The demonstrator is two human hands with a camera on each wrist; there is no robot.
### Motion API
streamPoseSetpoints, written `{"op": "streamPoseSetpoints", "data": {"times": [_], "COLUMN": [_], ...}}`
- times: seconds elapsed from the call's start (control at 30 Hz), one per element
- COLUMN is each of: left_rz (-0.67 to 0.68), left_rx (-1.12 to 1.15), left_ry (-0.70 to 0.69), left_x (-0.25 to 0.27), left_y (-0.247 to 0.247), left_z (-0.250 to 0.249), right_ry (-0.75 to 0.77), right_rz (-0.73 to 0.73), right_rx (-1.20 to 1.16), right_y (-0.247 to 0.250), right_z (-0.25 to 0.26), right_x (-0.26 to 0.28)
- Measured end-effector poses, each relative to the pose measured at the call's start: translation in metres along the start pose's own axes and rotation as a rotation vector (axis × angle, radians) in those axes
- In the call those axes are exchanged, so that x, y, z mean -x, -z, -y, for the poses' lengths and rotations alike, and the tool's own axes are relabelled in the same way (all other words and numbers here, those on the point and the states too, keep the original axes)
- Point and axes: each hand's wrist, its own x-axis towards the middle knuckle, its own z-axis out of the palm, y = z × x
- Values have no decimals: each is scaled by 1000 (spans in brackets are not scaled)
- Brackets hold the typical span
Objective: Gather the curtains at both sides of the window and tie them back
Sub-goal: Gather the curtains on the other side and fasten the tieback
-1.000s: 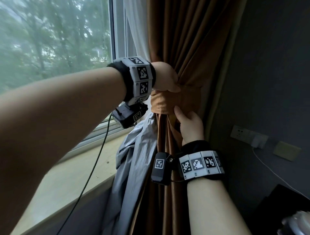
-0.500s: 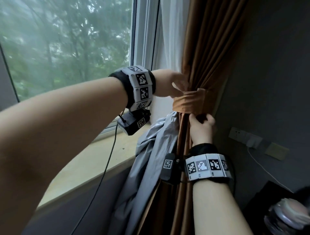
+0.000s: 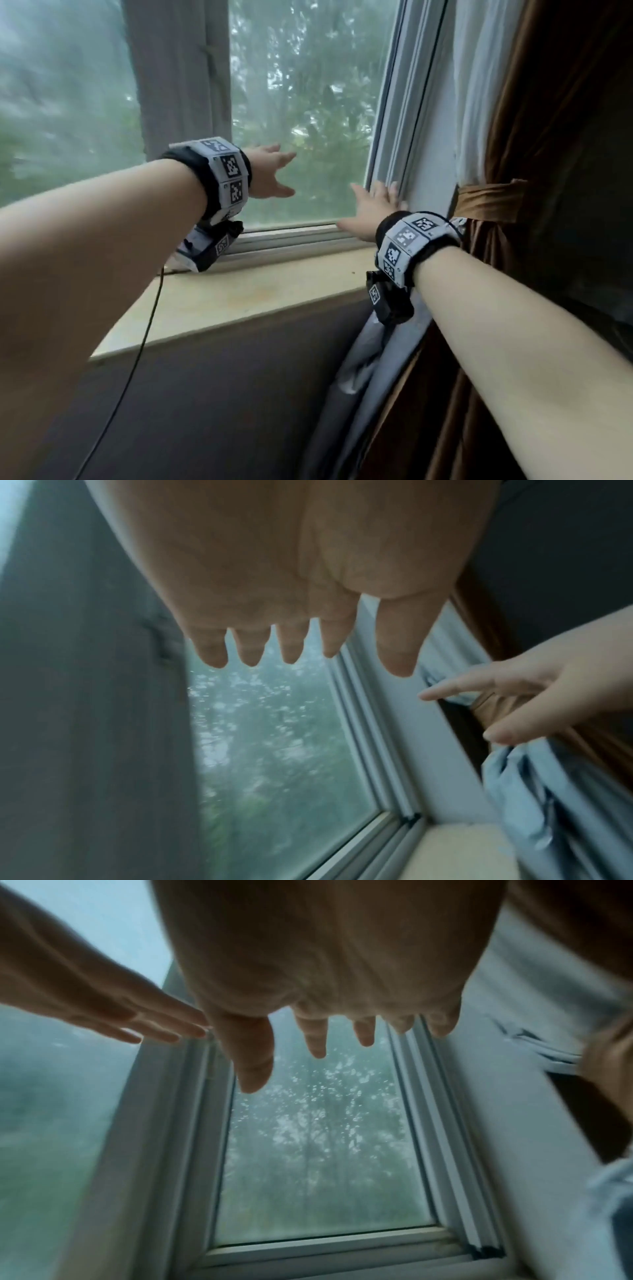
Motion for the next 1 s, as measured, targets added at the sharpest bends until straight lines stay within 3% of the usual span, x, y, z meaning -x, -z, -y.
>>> {"op": "streamPoseSetpoints", "data": {"times": [0.23,0.4,0.53,0.77,1.0], "left_rz": [30,57,54,-96,-211], "left_rx": [10,22,58,64,-3], "left_ry": [444,640,802,1072,1344], "left_x": [179,312,421,631,831], "left_y": [9,21,43,70,99], "left_z": [94,143,180,260,347], "right_ry": [290,523,744,1128,1340], "right_rz": [169,234,309,475,680], "right_rx": [47,-19,-113,-474,-789], "right_y": [5,-10,-19,-15,-45], "right_z": [124,231,326,504,675], "right_x": [59,136,209,362,527]}}
